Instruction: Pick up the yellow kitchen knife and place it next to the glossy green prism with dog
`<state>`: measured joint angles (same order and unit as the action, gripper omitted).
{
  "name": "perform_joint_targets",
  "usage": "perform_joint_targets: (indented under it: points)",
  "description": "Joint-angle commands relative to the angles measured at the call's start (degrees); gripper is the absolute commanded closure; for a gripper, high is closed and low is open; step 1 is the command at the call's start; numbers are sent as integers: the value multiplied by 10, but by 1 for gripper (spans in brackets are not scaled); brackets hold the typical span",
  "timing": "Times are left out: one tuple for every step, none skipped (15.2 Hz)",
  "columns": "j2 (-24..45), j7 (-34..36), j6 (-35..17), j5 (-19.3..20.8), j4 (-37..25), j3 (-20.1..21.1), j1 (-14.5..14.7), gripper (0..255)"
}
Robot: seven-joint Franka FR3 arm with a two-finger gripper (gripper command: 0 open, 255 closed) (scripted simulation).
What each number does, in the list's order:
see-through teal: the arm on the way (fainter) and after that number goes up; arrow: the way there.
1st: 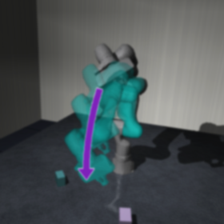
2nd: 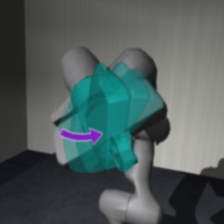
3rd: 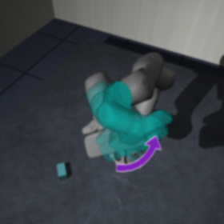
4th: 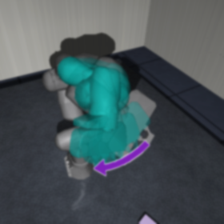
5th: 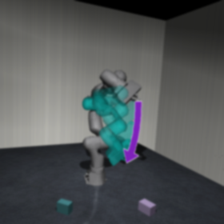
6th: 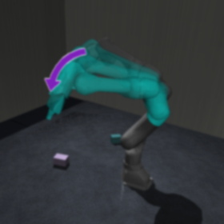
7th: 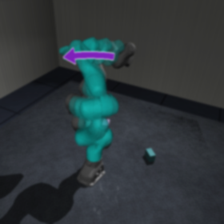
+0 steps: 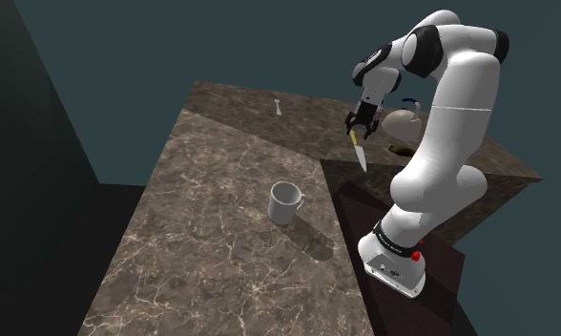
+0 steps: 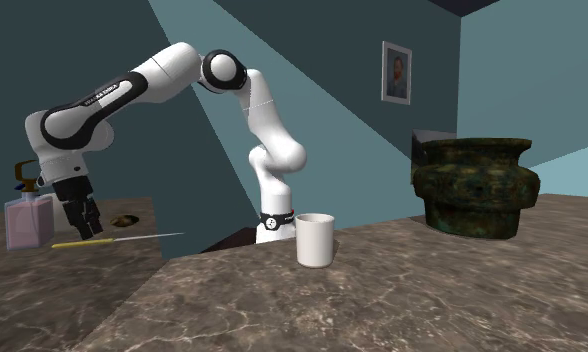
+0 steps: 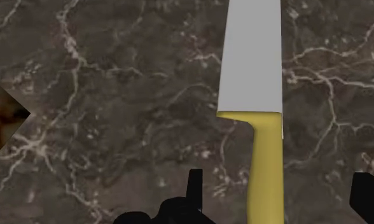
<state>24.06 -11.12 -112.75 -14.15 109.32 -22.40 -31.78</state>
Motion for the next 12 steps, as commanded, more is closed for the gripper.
perform_joint_targets:
  points:
    - [-5, 3, 18, 4, -14, -2, -1, 0]
    - [-8, 5, 36, 7, -28, -4, -2, 0]
    - [-12, 7, 54, 10, -44, -6, -3, 0]
    - [-13, 8, 68, 12, -57, -7, -4, 0]
    - [-13, 8, 68, 12, -57, -7, -4, 0]
    - [-14, 8, 68, 12, -56, -7, -4, 0]
    - [-13, 8, 68, 12, -57, -7, -4, 0]
    - [-13, 8, 68, 12, -57, -7, -4, 0]
    - [-13, 8, 68, 12, -57, -7, -4, 0]
    - [-13, 8, 68, 12, -57, -7, -4, 0]
    - [-13, 8, 68, 12, -57, -7, -4, 0]
    - [-13, 8, 68, 12, -57, -7, -4, 0]
